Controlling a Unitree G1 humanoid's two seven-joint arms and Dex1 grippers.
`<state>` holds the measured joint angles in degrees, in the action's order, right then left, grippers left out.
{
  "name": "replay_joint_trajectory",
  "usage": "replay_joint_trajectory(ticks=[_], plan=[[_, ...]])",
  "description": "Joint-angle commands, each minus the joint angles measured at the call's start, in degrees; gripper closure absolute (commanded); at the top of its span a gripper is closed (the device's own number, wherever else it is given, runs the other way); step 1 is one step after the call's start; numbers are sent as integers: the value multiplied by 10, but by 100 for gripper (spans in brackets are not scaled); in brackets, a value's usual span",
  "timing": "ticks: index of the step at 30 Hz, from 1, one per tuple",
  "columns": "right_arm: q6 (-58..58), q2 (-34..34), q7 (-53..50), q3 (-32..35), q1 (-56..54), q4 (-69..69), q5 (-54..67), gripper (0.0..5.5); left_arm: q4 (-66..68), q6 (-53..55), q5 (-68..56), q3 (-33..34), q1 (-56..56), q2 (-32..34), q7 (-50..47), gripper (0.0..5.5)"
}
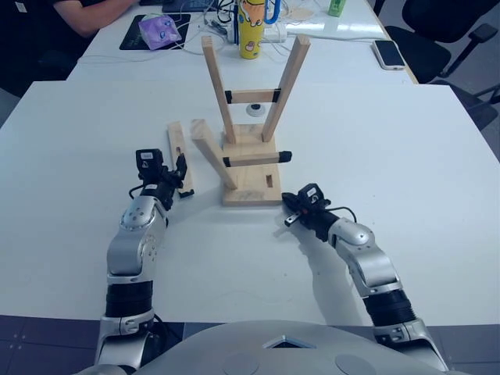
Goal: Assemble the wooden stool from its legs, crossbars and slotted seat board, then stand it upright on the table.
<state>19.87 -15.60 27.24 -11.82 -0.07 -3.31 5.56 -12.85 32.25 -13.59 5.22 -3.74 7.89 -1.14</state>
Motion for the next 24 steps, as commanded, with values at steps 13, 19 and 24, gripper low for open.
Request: replay_joint_trajectory(ticks=[13,19,24], plan=[[-13,12,-48,4,-14,63,-25,550,38,82,-30,23,-37,-63,-28,244],[-2,23,-50,6,-18,58,-13,550,78,94,29,-9,-54,-52,-55,244],[5,23,-46,3,-10,52,-11,550,75,91,36,9,-60,-59,-68,244]])
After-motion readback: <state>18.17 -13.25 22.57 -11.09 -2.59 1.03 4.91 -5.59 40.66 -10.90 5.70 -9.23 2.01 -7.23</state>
